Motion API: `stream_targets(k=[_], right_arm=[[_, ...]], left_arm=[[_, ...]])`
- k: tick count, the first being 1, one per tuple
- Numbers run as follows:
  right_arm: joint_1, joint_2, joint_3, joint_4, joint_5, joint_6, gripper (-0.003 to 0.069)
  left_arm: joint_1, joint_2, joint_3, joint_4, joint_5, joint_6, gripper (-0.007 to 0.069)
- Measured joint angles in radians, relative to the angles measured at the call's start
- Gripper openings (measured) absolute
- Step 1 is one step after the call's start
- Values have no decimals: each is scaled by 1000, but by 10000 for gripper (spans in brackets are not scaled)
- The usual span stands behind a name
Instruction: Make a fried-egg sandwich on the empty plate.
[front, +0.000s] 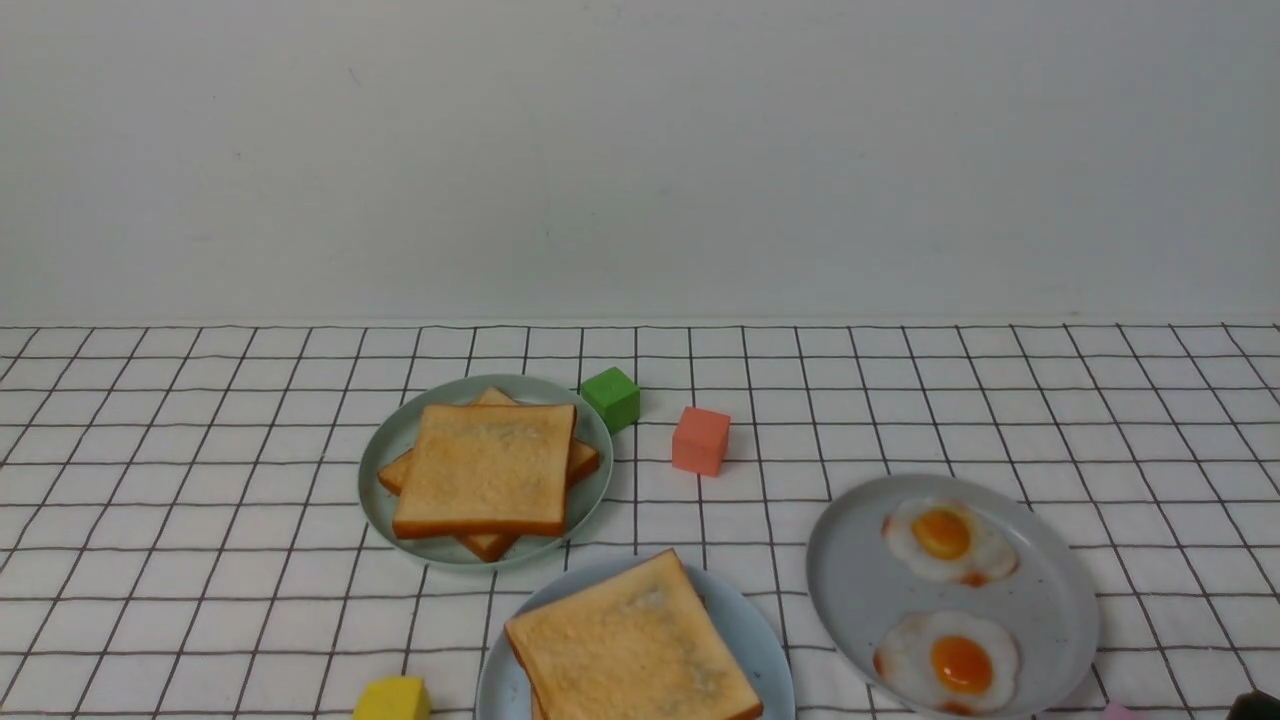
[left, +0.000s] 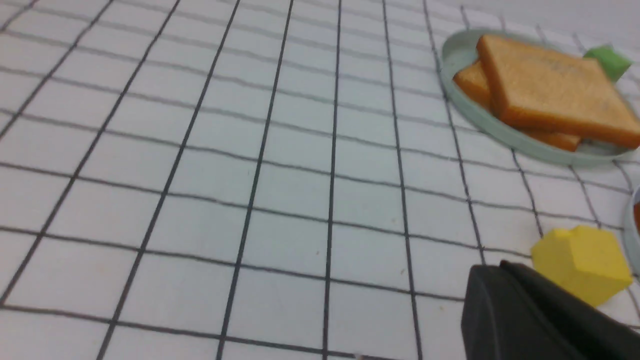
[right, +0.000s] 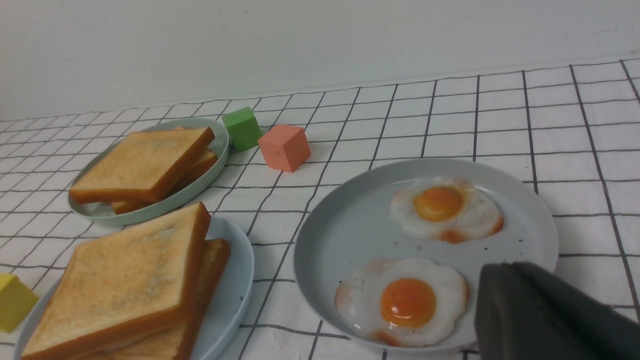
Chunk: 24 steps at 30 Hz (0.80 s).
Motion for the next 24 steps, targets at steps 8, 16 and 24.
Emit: stream_targets(k=[8,16,24], right_arm=[[0,0,0,0,0,0,15],[0,0,0,0,0,0,17],[0,0,0,0,0,0,22]], left_arm=[[41,0,8,-63,-44,164,-13],[108,0,8,-71,-51,168,-13],[108,0,8,-71,-52,171,-13]])
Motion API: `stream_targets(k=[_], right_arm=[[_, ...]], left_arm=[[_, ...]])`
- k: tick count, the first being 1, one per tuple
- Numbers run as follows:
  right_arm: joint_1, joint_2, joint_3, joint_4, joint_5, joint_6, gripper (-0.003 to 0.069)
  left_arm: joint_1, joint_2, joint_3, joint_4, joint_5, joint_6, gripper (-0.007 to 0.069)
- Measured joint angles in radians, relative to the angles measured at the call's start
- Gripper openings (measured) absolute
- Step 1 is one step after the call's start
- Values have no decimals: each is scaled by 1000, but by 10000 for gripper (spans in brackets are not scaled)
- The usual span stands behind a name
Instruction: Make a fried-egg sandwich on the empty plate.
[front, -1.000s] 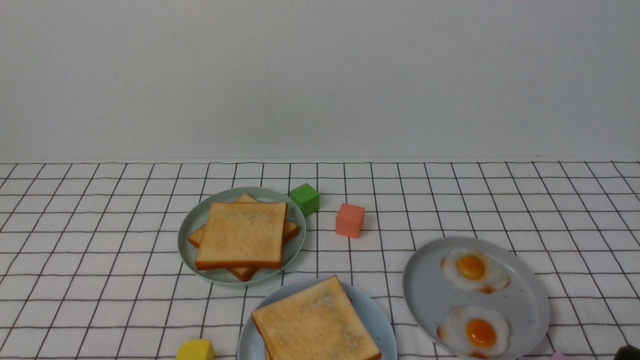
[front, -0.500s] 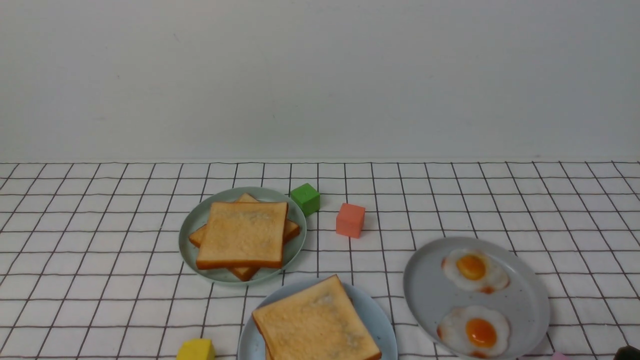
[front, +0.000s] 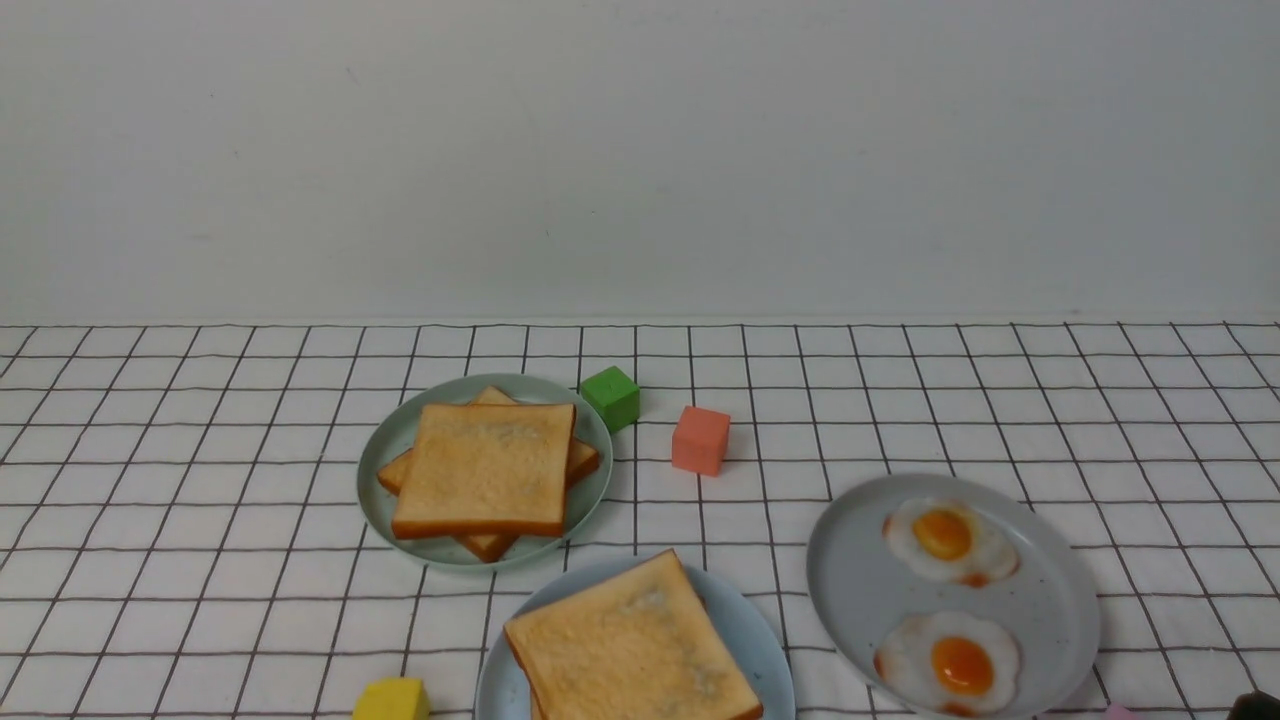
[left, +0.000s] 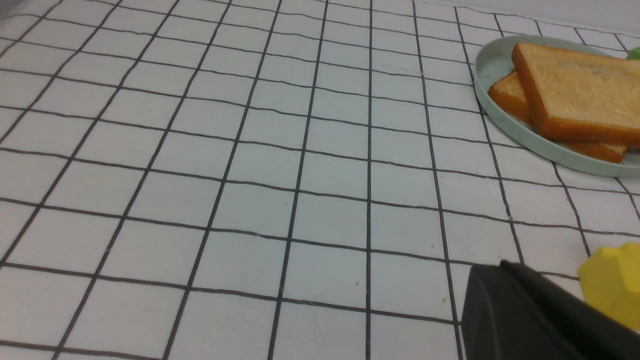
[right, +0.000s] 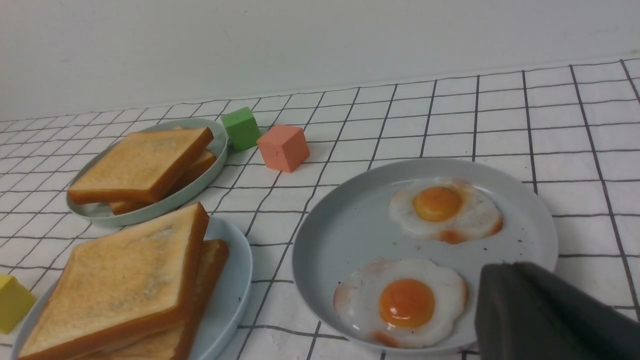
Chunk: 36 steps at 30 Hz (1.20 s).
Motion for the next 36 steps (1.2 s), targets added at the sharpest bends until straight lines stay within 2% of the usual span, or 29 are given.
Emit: stream_targets(k=[7,12,16,18,22,25,26,28,36], right_arm=[[0,-8,0,0,1,0,28],[0,-100,0,0,19,0,32],[0,-146,0,-66,20,-6,37],[-8,-164,0,-140,39,-10,40],[-94,-209,0,-178,151,24,43],[-217,-237,-1,-196,328,57,46],[-217,-238,-2,-197,328,59,46],[-287,-240,-6,-218,352,75,48],[-282,-240,-8,-290,359,80,57]], left_arm=[[0,0,0,0,0,0,-13],[0,0,0,0,0,0,-13],[0,0,0,0,0,0,-11],[0,0,0,0,0,0,-11],[0,0,0,0,0,0,-10],[0,0,1,0,0,0,-10],[0,0,1,0,0,0,-10],[0,0,1,-2,-2,0,-8],[0,0,1,-3,-2,0,-2]])
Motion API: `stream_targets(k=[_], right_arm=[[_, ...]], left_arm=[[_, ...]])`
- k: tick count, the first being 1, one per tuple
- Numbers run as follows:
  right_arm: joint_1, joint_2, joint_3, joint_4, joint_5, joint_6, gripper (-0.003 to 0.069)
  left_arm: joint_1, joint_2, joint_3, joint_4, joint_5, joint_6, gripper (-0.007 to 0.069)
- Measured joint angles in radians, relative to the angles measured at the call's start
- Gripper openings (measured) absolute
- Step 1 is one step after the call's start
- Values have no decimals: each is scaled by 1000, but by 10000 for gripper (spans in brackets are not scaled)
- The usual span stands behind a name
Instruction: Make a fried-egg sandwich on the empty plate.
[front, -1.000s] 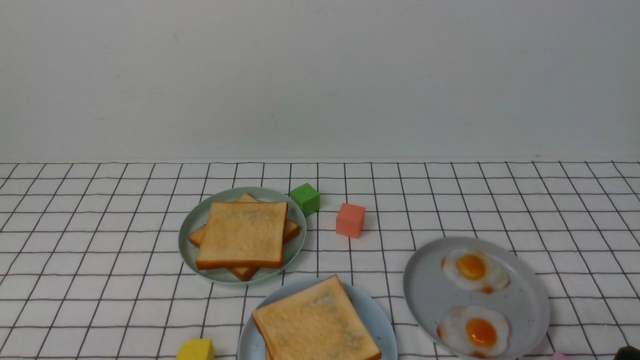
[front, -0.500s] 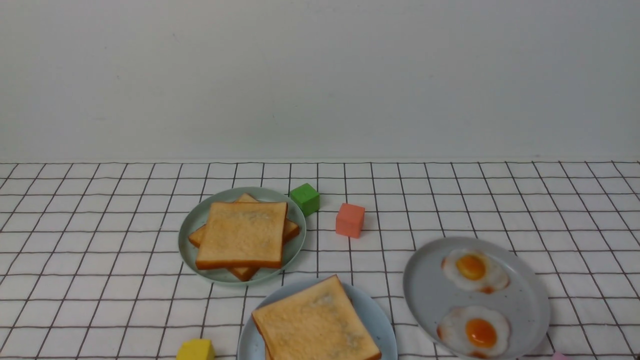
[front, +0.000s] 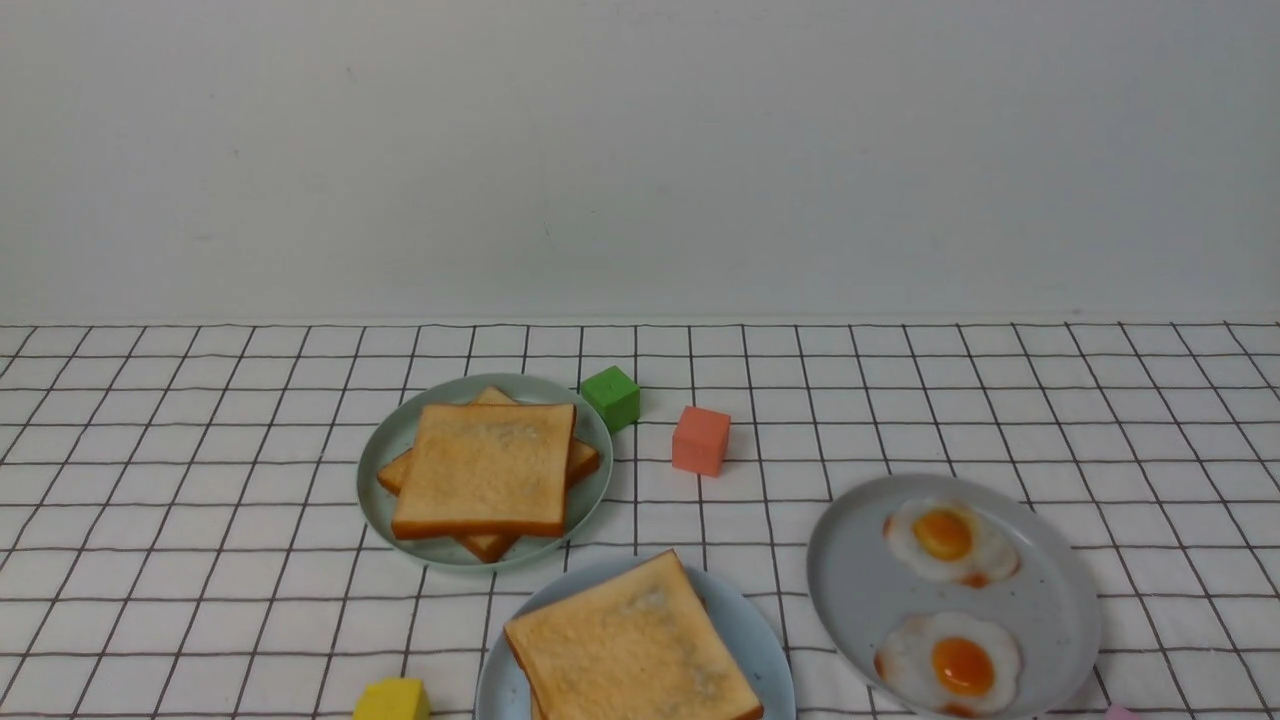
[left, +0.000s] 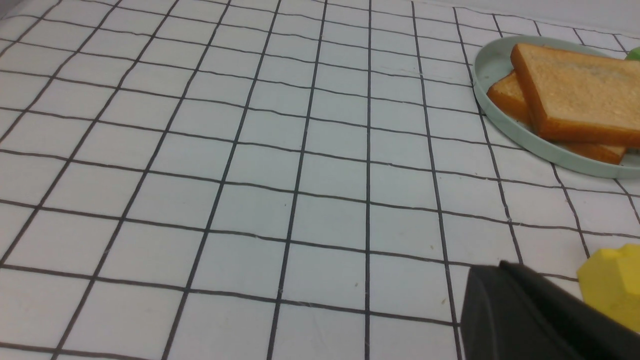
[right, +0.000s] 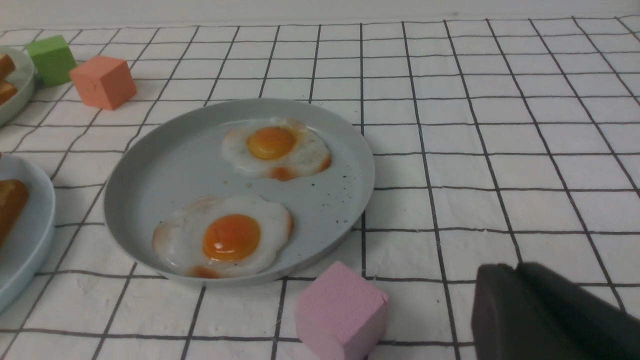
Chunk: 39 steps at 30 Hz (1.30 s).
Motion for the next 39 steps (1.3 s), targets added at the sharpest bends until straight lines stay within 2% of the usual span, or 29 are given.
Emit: stream_targets(k=[39], right_arm=[[1,0,-1,-6,0,2,92]], left_arm=[[0,0,0,0,0,0,38]])
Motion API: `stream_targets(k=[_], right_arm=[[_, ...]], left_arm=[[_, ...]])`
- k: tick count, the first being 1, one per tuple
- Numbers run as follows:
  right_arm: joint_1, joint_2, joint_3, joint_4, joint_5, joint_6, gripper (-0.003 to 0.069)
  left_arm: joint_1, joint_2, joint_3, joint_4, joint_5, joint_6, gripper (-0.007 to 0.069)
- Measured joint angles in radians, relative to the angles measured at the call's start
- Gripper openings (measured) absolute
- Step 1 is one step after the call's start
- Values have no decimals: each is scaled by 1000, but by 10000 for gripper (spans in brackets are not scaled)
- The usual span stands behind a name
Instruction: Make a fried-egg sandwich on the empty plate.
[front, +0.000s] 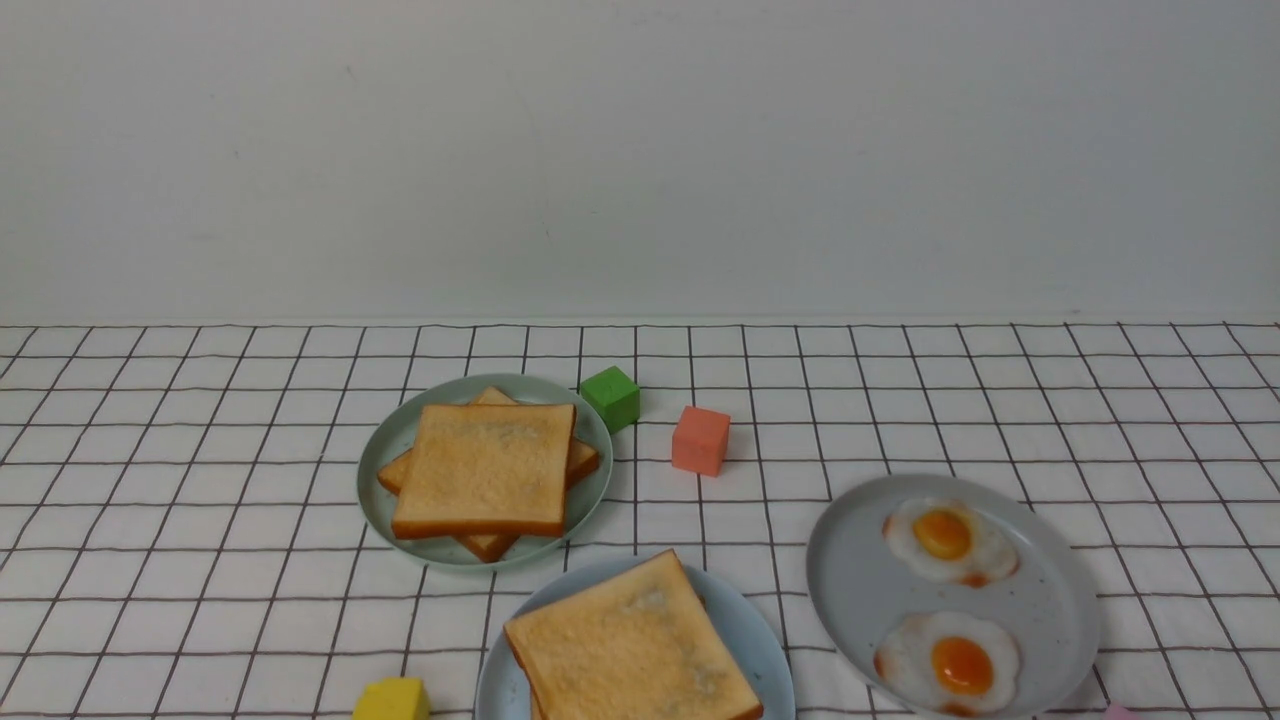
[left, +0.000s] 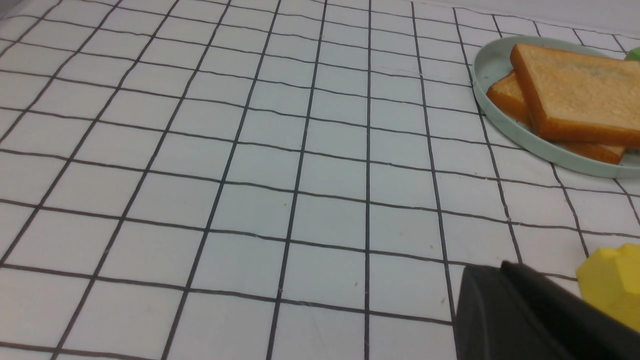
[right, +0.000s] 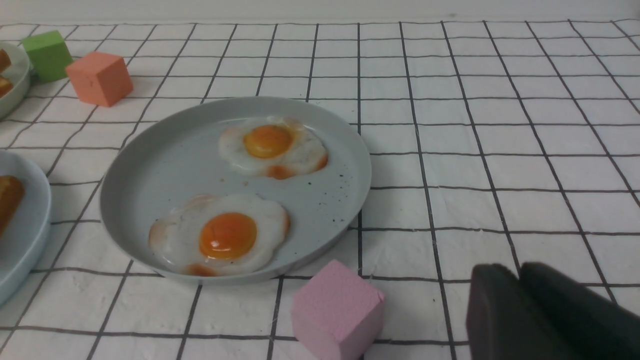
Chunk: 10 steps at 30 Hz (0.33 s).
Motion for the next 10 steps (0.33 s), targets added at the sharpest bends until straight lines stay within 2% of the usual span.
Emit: stream_targets(k=[10], right_arm=[[0,0,0,0,0,0,103]], left_arm=[[0,0,0,0,0,1,48]])
